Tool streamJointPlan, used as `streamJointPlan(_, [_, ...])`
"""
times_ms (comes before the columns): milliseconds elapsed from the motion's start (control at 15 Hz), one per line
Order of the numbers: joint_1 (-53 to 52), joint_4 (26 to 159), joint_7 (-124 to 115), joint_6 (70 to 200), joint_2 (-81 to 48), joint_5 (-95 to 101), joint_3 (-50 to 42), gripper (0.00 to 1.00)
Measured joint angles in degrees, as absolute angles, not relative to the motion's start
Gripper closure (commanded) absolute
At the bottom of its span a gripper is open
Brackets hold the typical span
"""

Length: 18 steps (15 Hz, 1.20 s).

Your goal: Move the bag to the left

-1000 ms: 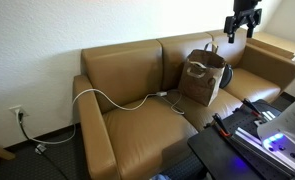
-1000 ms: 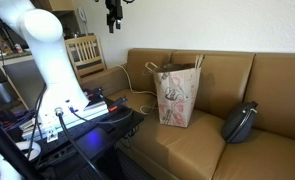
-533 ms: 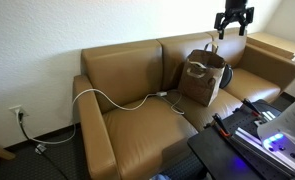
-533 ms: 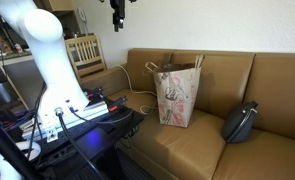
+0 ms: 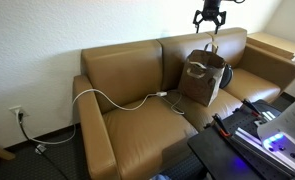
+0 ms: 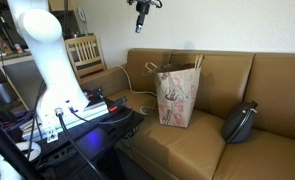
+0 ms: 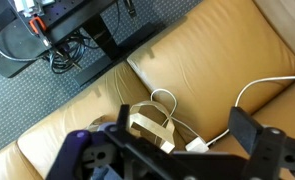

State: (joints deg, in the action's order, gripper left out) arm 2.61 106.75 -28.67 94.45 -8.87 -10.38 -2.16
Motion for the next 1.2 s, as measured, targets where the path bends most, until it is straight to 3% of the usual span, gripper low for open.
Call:
streamJointPlan(200, [3.67,98.18,-23.18,86.39,-13.34,-12.58,-3.30,0.00])
streamJointPlan(400, [3.35,96.69,-23.69,86.40,-13.30,-11.72,-3.30,0.00])
streamJointPlan(1000, [-0.31,97.57,-36.61,127.32,-23.26,-6.23,-4.71,0.00])
streamJointPlan(1200, [-0.57,97.47,-43.59,135.03,-28.44,-1.30,-8.84,0.00])
